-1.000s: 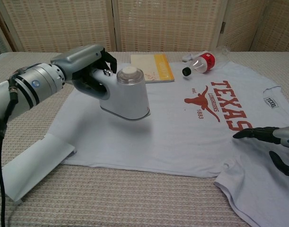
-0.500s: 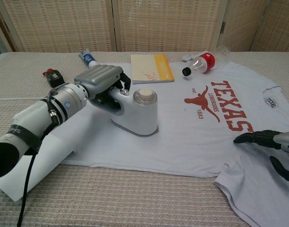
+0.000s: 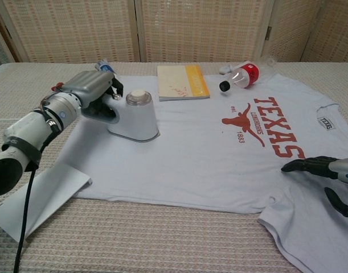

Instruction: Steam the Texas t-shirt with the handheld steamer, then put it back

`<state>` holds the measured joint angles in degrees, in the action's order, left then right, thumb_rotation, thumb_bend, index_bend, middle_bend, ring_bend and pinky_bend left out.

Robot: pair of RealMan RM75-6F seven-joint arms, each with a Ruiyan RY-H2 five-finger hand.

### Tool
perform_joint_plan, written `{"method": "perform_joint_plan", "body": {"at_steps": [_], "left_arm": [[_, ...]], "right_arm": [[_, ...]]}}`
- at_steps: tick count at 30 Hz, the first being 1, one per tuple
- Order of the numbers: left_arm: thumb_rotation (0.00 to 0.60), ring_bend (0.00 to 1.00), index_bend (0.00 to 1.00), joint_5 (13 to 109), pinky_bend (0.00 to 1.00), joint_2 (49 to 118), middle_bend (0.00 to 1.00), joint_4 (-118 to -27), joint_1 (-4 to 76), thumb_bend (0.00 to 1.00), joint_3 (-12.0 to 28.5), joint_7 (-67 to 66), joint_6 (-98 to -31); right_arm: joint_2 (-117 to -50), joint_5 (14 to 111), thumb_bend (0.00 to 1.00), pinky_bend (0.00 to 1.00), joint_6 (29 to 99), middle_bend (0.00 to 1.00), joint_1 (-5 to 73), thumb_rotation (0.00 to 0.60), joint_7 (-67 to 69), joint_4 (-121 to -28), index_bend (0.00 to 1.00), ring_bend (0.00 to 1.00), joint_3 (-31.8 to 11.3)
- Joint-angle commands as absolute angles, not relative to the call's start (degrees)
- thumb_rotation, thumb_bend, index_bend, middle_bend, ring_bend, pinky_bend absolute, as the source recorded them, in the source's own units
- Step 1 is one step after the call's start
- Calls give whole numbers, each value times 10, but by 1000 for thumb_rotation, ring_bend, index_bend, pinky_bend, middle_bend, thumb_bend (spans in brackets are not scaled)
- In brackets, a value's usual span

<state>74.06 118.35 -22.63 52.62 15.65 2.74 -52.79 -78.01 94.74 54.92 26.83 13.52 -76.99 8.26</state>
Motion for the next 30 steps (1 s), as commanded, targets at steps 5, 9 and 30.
{"method": "perform_joint_plan", "body": {"at_steps": [5, 9, 30], "left_arm": [[600, 881, 904, 693, 684, 1162, 1000, -161, 505, 349, 191, 67, -483], [600, 880, 902, 687, 686, 1136, 1000, -163, 488, 347, 197, 95, -496], [600, 880, 907, 765, 699, 1138, 1000, -386, 488, 347, 148, 76, -636]], "right_arm": [[-779, 942, 867, 0, 546, 20, 271, 423, 123, -780, 0, 0, 82], [-779, 941, 867, 0, 546, 20, 273, 422, 118, -785, 0, 0, 82], [-772, 936, 867, 0, 555, 20, 270, 423, 109, -797, 0, 0, 88]]}}
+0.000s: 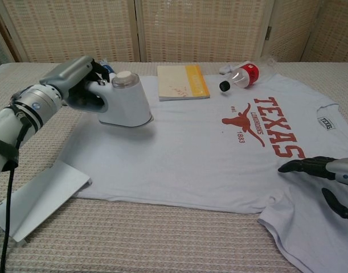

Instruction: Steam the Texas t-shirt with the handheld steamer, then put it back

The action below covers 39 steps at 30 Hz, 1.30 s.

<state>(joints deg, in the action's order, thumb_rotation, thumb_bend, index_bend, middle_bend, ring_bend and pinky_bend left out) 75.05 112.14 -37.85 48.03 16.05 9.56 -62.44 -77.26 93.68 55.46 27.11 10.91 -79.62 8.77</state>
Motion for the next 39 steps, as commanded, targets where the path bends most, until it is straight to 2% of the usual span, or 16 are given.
{"method": "perform_joint_plan", "body": {"at_steps": [1, 12, 22, 33, 39], "left_arm": [[600, 880, 907, 769, 699, 1144, 1000, -385, 489, 347, 145, 71, -640], [600, 880, 908, 803, 702, 1193, 1000, -354, 485, 350, 114, 40, -675], [600, 879, 909, 808, 704, 1187, 1000, -318, 446, 349, 96, 63, -684], [600, 879, 909, 783, 704, 1157, 1000, -249, 401, 350, 106, 102, -673], [600, 878, 909, 752, 704, 1134, 1000, -224, 385, 350, 136, 130, -671]], "right_arm": [[-772, 936, 867, 0, 556, 20, 270, 423, 109, -797, 0, 0, 88], [-773, 935, 866, 0, 557, 20, 269, 422, 115, -793, 0, 0, 89], [-775, 938, 867, 0, 555, 20, 273, 421, 116, -791, 0, 0, 90], [-772, 935, 867, 0, 556, 20, 275, 422, 105, -802, 0, 0, 85], [-770, 934, 868, 0, 560, 20, 274, 422, 104, -804, 0, 0, 86]]}}
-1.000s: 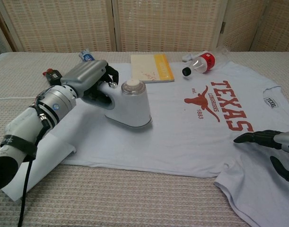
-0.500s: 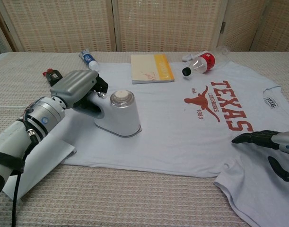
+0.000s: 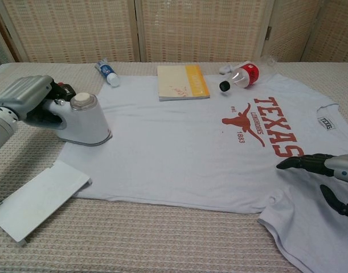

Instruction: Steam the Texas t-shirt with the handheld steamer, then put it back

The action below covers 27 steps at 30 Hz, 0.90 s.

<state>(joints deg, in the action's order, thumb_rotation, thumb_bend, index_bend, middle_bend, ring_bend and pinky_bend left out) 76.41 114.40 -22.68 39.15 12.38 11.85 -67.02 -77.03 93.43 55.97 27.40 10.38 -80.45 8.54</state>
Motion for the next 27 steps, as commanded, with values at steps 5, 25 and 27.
{"method": "perform_joint_plan", "body": {"at_steps": [5, 25, 27], "left_arm": [[600, 879, 909, 751, 704, 1118, 1000, -260, 378, 350, 146, 143, -703], [600, 874, 908, 807, 704, 1203, 1000, -397, 454, 350, 121, 16, -696], [600, 874, 908, 809, 705, 1212, 1000, -388, 461, 350, 120, 3, -691]], "right_arm": [[-769, 937, 867, 0, 564, 20, 273, 424, 108, -803, 0, 0, 87], [-766, 939, 867, 0, 576, 20, 262, 420, 124, -792, 0, 0, 94], [-766, 939, 868, 0, 577, 20, 262, 420, 125, -792, 0, 0, 94]]}}
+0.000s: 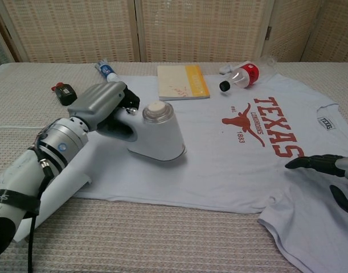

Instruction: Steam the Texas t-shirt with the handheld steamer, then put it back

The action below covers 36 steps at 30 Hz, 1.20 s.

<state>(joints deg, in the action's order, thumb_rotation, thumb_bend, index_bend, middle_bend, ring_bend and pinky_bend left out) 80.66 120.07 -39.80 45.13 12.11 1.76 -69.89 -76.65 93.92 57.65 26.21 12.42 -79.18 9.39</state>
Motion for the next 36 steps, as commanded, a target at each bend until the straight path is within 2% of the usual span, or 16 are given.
{"method": "perform_joint_plan", "body": {"at_steps": [1, 10, 23, 36], "left_arm": [[600, 873, 908, 811, 705, 1218, 1000, -382, 465, 349, 118, -7, -687], [600, 872, 908, 820, 704, 1240, 1000, -315, 472, 350, 104, -27, -671], [600, 872, 908, 817, 704, 1219, 1000, -195, 443, 351, 96, 19, -671], [600, 861, 897, 776, 707, 1198, 1000, -114, 418, 350, 125, 63, -642]], "right_arm": [[-766, 940, 868, 0, 578, 20, 261, 421, 125, -792, 0, 0, 94], [-767, 939, 867, 0, 575, 20, 261, 420, 131, -786, 0, 0, 95], [-769, 938, 868, 0, 569, 20, 264, 420, 122, -790, 0, 0, 92], [-768, 929, 867, 0, 563, 20, 266, 419, 100, -807, 0, 0, 86]]}}
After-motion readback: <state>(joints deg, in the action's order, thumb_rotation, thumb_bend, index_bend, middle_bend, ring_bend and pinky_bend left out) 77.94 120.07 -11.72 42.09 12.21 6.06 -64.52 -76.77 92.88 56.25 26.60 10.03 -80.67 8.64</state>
